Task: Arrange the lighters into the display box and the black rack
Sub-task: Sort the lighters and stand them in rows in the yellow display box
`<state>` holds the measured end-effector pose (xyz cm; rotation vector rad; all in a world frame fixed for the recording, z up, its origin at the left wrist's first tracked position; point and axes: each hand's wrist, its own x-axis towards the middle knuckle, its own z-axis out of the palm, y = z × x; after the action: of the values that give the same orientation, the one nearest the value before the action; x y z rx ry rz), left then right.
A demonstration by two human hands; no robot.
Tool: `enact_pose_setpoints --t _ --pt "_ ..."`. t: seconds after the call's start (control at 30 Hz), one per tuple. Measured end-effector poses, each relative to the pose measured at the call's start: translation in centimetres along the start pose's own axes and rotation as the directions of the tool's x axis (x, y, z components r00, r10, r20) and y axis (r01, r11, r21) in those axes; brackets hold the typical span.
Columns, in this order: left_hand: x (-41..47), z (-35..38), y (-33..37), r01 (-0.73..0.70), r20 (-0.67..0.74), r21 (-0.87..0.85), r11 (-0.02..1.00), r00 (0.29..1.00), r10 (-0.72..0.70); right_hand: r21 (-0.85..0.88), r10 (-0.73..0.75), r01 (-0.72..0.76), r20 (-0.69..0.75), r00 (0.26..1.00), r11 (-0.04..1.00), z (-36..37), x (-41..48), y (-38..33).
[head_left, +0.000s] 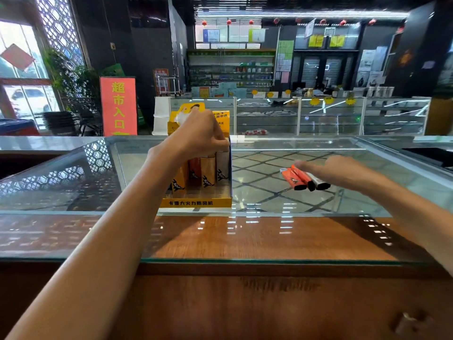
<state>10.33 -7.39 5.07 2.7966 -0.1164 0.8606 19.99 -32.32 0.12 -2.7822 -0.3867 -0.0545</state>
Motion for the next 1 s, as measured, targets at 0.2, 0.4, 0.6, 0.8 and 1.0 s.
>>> enact_pose_setpoints --t 0.2,0.4,0.6,0.8,1.0 --pt "-0.8 -0.1 -0.3 -0.040 -0.004 -0.054 0.998 0.999 0.040 -0.239 0.004 0.037 0.169 0.986 0.970 0.6 1.6 -1.8" --pt "-1.3 -0.3 -0.4 -0.054 0.009 -0.094 0.994 0.998 0.055 -0.182 0.062 -0.018 0.236 0.970 0.983 -0.2 2.2 -3.2" --pt "-1.7 -0.6 -0.5 -0.092 -0.063 -0.118 0.989 0.994 0.085 -0.195 0.015 -0.012 0.016 1.000 0.981 0.9 2.9 -3.3" --pt "-2.5 -1.3 -0.4 -0.113 -0.165 -0.326 0.939 0.984 0.062 0.562 -0.283 0.166 0.127 0.950 0.810 1.1 0.8 -3.8" --pt "-3.6 -1.5 0.5 -0.142 -0.139 -0.583 0.800 0.988 0.074 0.887 -0.597 0.208 0.091 0.797 0.413 2.0 -2.1 -7.0"
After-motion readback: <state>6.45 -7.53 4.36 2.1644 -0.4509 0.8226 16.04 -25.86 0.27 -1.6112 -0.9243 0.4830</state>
